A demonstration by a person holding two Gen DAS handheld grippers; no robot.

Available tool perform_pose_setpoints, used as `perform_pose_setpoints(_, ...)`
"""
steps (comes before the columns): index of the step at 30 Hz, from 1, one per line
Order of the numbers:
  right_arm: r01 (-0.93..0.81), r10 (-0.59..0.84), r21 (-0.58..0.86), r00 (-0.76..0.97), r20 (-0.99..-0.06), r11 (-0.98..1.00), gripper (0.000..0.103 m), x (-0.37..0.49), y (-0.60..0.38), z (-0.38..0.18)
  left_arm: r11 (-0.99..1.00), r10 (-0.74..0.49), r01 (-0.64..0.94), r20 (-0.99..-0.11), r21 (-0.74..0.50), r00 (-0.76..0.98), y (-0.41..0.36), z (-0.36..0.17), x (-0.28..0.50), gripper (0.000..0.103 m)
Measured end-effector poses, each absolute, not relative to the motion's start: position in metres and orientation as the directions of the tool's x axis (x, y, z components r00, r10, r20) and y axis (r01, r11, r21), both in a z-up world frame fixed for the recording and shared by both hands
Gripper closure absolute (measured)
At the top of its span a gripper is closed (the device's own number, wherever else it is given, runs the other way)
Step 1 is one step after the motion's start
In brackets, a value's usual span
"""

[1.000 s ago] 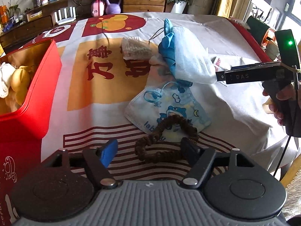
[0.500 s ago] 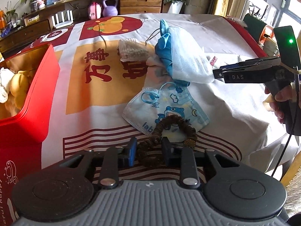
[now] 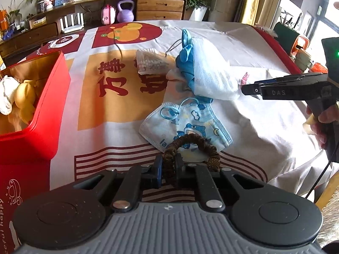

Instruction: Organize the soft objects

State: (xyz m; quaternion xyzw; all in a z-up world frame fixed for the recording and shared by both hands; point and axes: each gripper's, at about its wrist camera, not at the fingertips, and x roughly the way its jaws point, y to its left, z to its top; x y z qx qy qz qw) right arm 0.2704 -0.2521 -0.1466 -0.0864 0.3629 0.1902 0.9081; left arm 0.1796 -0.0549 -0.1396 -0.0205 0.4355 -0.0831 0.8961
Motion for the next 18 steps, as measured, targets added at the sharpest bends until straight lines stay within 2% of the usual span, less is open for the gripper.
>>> perform_pose_setpoints(18,-0.476,0.385,0.027,0.676,-0.629,0.879,0.068,0.215,-0.235,-0.08,0.991,-0.129,0.073,-0.722,-0.109,0.679,-0.035,-0.093,0.167,0.092)
